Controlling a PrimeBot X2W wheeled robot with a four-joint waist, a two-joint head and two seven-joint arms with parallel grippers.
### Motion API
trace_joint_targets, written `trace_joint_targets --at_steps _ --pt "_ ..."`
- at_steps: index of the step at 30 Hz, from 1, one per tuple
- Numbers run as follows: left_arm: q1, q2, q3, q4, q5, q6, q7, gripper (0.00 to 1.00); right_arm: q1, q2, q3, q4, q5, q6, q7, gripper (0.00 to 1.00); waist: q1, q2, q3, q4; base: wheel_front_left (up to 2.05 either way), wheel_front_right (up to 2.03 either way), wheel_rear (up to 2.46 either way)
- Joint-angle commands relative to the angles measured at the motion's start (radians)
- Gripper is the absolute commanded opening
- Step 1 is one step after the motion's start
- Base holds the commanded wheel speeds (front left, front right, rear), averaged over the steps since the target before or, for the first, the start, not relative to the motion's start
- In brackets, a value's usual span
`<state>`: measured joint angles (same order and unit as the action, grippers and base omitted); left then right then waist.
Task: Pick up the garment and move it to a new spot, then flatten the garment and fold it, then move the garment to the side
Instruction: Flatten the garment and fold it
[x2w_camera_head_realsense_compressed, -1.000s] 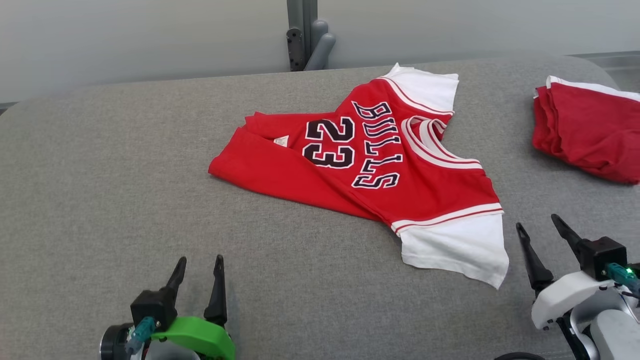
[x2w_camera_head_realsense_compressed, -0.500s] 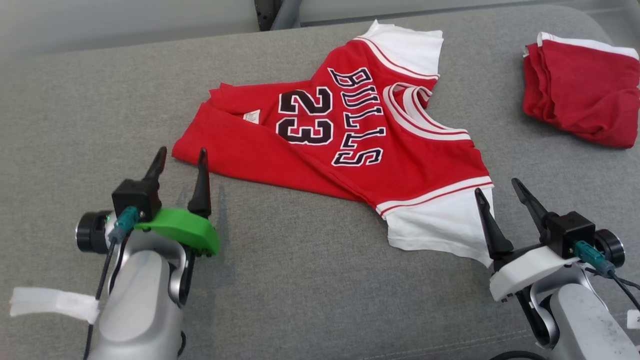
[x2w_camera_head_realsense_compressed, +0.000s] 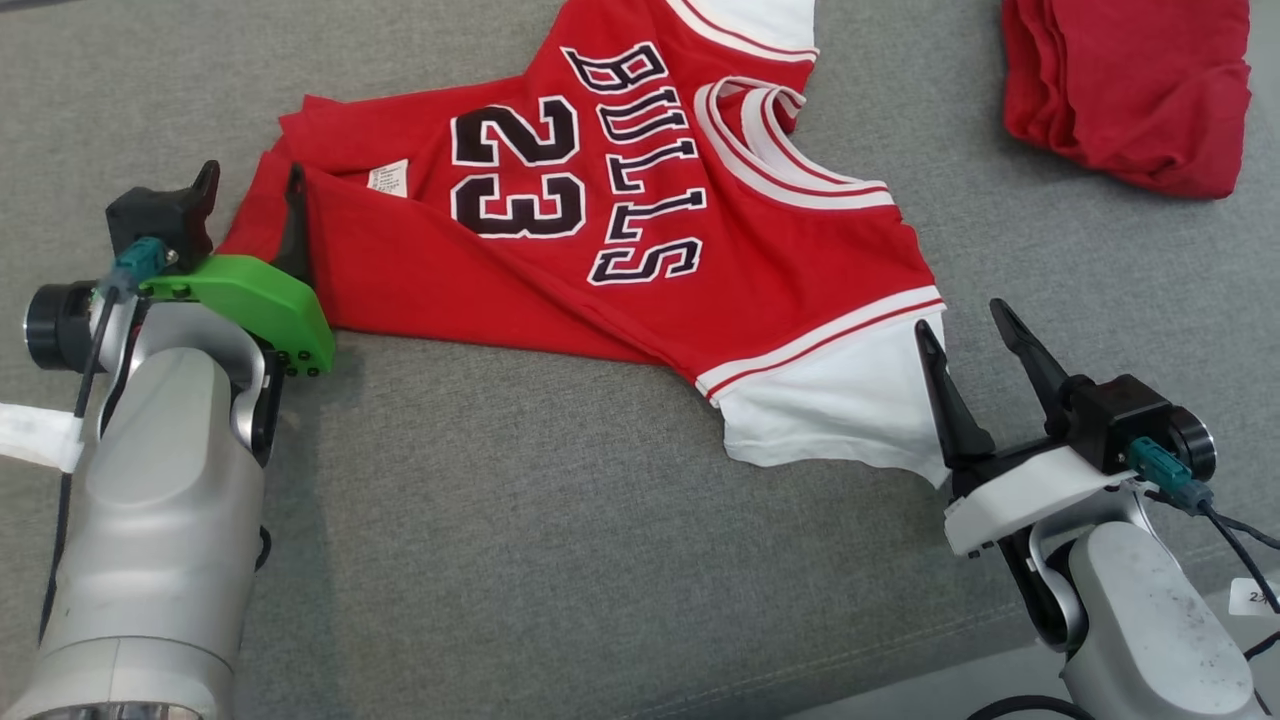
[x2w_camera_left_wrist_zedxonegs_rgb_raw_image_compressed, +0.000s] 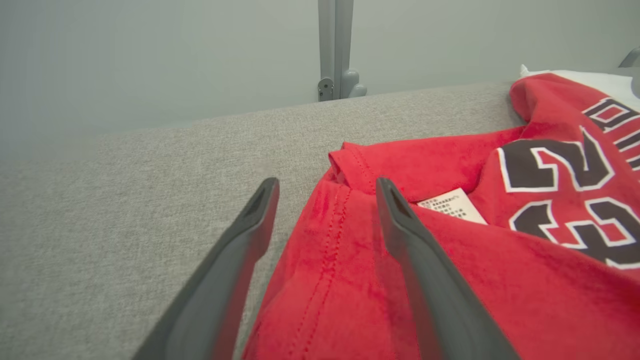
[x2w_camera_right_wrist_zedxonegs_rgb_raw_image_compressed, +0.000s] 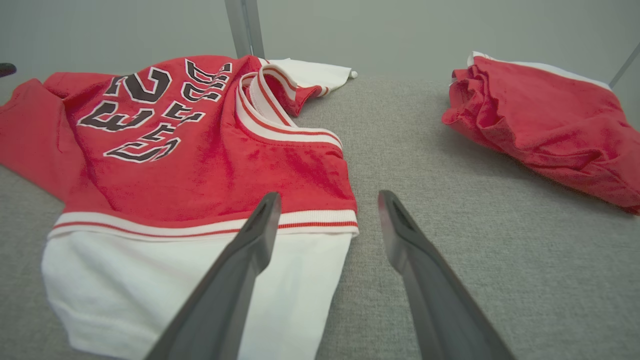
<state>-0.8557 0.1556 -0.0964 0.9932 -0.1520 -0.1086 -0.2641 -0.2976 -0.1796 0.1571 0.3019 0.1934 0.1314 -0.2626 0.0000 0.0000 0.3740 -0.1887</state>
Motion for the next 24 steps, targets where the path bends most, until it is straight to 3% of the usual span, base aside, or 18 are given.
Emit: trace_joint_targets --at_steps 1,9,11,13,14,24 --pt "-0.024 0.012 0.001 0.016 -0.008 -0.005 0.000 1.00 -0.012 0.001 0.001 -0.003 0.011 -0.002 -0.003 1.00 0.0000 0.0000 0.035 -0.033 0.00 0.00 0.00" --pt "-0.072 0.021 -0.001 0.108 -0.031 -0.014 0.000 1.00 -0.019 0.009 -0.003 -0.004 0.013 -0.002 -0.003 1.00 0.0000 0.0000 0.050 -0.035 0.00 0.00 0.00" --pt "-0.072 0.018 -0.005 0.114 -0.035 -0.015 0.000 0.56 -0.021 0.010 -0.003 -0.003 0.014 -0.002 -0.003 1.00 0.0000 0.0000 0.050 -0.033 0.00 0.00 0.00" --pt "-0.066 0.015 -0.010 0.121 -0.037 -0.017 0.000 0.23 -0.023 0.010 -0.003 -0.001 0.015 -0.002 -0.003 1.00 0.0000 0.0000 0.050 -0.031 0.00 0.00 0.00" --pt "-0.064 0.014 -0.013 0.122 -0.038 -0.018 0.000 0.00 -0.024 0.010 -0.003 0.000 0.016 -0.002 -0.003 1.00 0.0000 0.0000 0.049 -0.030 0.00 0.00 0.00" --pt "0.017 0.000 -0.023 -0.024 -0.036 -0.020 0.000 0.00 0.015 0.012 -0.042 0.013 0.020 -0.002 -0.003 1.00 0.0000 0.0000 -0.012 0.017 0.00 0.00 0.00"
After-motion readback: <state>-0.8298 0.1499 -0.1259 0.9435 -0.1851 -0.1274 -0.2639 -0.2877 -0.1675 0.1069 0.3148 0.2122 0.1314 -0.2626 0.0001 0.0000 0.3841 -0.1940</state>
